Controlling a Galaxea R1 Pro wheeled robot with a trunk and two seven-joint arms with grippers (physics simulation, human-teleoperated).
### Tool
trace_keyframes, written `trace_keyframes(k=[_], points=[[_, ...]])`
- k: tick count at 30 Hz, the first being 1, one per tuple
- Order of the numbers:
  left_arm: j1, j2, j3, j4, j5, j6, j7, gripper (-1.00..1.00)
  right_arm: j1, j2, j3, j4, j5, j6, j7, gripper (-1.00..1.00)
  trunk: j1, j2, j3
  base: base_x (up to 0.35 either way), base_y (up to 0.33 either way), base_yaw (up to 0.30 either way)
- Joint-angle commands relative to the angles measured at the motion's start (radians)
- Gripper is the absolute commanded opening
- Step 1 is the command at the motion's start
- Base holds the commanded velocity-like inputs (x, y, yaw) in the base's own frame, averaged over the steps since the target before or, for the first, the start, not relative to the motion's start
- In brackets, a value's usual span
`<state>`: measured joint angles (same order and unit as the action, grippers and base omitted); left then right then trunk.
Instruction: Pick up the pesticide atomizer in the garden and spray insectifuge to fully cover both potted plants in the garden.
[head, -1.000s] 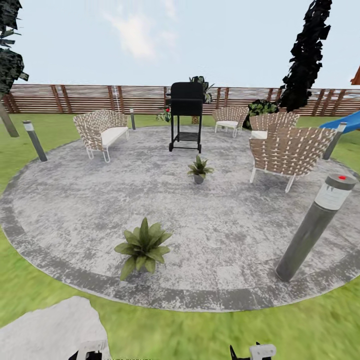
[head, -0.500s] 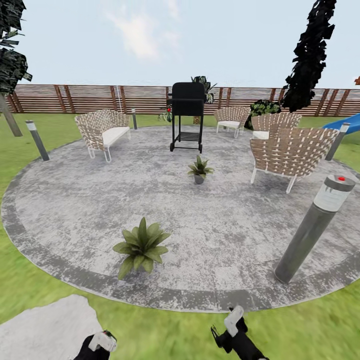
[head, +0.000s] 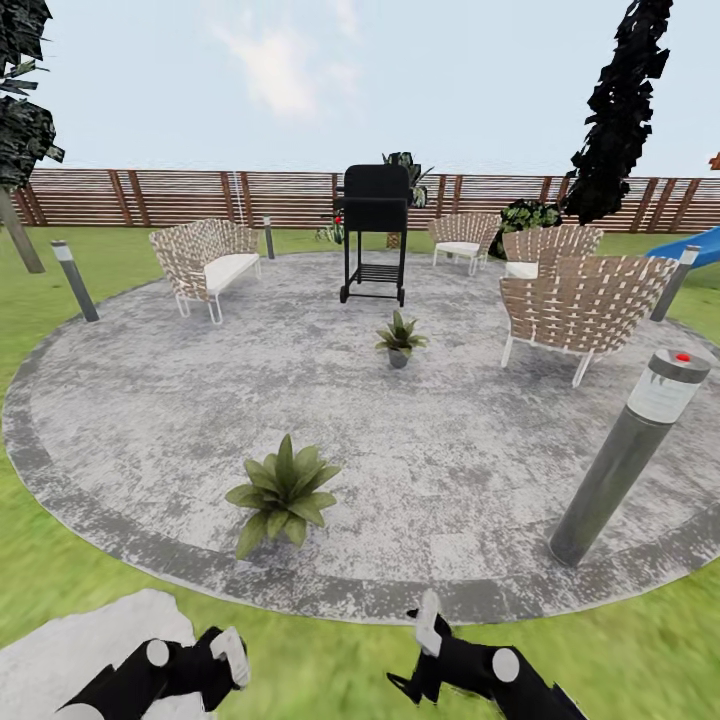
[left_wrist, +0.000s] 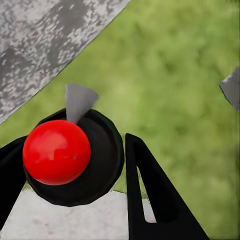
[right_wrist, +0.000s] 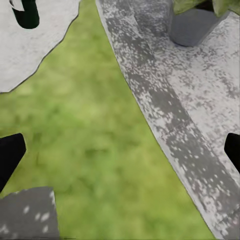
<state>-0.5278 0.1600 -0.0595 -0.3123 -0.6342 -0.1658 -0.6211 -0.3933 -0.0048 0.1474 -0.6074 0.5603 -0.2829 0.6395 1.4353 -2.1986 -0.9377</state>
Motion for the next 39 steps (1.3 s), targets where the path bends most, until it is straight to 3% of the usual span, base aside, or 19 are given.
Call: trace_keyframes(k=[1,4,7,8,13,16,20,23,25,30,39], points=[[-0.014,-0.001,-0.006,-0.003,-0.028,-0.003,-0.034,-1.0,-0.015,0.0,0.001,-0.001,0.026,-0.006,0.03,1.0,0.0,0.0,-0.001,0.0,0.0,0.0],[-0.042,-0.007,-0.005,-0.007,-0.096,0.001,-0.106,-1.0,-0.04,0.017,0.001,0.001,0.05,-0.006,0.075,1.0,0.0,0.0,-0.001,0.0,0.0,0.0],[-0.052,-0.016,-0.005,-0.011,-0.151,0.007,-0.133,-1.0,-0.05,0.039,0.001,-0.001,0.058,-0.005,0.087,1.0,0.0,0.0,-0.001,0.0,0.0,0.0],[-0.053,-0.018,-0.005,-0.012,-0.171,0.012,-0.139,-1.0,-0.058,0.044,0.001,-0.001,0.059,-0.004,0.09,-1.0,0.0,0.0,-0.001,0.0,0.0,0.0],[-0.054,-0.025,-0.005,-0.014,-0.208,0.018,-0.183,-1.0,-0.076,0.048,0.003,0.0,0.063,-0.004,0.102,-1.0,0.0,0.0,-0.001,0.0,0.0,0.0],[-0.054,-0.039,-0.006,-0.013,-0.219,0.018,-0.194,-1.0,-0.083,0.052,0.003,-0.001,0.101,-0.004,0.139,-1.0,0.0,0.0,-0.001,0.0,0.0,0.0],[-0.054,-0.074,-0.006,-0.013,-0.265,0.021,-0.196,-1.0,-0.09,0.073,0.003,0.0,0.127,-0.004,0.151,-1.0,0.0,0.0,-0.001,0.0,0.0,0.0],[-0.054,-0.115,-0.005,-0.013,-0.303,0.034,-0.196,-1.0,-0.094,0.088,0.003,0.0,0.132,-0.004,0.154,-1.0,0.0,0.0,-0.001,0.0,0.0,0.0],[-0.054,-0.132,-0.005,-0.014,-0.308,0.043,-0.196,-1.0,-0.096,0.094,0.003,0.0,0.132,0.011,0.155,-1.0,0.0,0.0,-0.001,0.0,0.0,0.0],[-0.054,-0.171,-0.006,-0.014,-0.313,0.05,-0.195,-1.0,-0.098,0.115,0.003,-0.001,0.132,0.146,0.18,-1.0,0.0,0.0,-0.001,0.0,0.0,0.0],[-0.055,-0.225,-0.006,-0.017,-0.314,0.052,-0.189,-1.0,-0.098,0.122,0.003,-0.004,0.13,0.165,0.196,-1.0,0.0,0.0,-0.001,0.0,0.0,0.0]])
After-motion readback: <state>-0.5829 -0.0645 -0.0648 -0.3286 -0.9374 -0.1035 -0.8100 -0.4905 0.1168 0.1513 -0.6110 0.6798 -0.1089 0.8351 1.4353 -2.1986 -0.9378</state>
